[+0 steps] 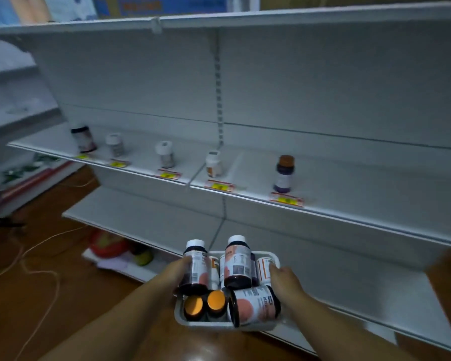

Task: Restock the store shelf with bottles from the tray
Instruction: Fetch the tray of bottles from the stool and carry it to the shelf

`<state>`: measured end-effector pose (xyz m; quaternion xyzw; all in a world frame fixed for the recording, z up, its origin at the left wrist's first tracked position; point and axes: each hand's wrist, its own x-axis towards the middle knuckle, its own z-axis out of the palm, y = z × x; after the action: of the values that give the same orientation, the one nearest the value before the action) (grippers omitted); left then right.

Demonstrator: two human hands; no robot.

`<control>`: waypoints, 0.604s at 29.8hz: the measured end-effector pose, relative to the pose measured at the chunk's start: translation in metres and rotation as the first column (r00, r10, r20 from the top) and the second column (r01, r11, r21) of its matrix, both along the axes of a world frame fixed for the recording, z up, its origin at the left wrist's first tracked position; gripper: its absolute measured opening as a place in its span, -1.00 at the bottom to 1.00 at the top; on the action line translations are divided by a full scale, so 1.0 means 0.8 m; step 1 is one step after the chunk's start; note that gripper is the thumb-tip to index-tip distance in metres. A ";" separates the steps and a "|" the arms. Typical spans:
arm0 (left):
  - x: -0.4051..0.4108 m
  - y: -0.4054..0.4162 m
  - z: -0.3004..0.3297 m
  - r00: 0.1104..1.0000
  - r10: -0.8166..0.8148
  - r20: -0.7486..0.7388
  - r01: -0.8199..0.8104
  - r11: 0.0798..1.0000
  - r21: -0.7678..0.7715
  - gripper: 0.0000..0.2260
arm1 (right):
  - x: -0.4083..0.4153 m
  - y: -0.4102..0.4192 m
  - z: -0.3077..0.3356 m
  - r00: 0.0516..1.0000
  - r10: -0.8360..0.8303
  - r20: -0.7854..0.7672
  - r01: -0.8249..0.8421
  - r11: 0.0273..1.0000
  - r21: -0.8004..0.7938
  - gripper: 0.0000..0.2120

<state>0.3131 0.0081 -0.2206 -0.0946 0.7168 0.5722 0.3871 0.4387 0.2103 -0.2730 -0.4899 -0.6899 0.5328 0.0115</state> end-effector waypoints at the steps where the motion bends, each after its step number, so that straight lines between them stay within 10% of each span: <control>1: -0.021 -0.006 -0.001 0.999 0.037 -0.003 -0.037 0.999 -0.010 -0.74 | -0.031 -0.004 -0.005 1.000 0.021 -0.003 -0.021 1.000 -0.012 -0.59; 11: -0.214 -0.078 -0.023 0.980 0.198 -0.008 -0.198 0.978 -0.060 -0.76 | -0.276 -0.053 -0.035 0.980 0.201 -0.006 -0.201 0.979 -0.036 -0.63; 18: -0.391 -0.114 -0.098 0.999 0.009 -0.042 -0.011 0.999 -0.043 -0.79 | -0.403 -0.105 -0.103 0.999 -0.015 0.035 0.019 0.994 -0.103 -0.60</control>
<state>0.0002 -0.0831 -0.2993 -0.0945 0.7364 0.5602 0.3673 0.1163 0.1266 -0.3550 -0.5047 -0.6573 0.5593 -0.0213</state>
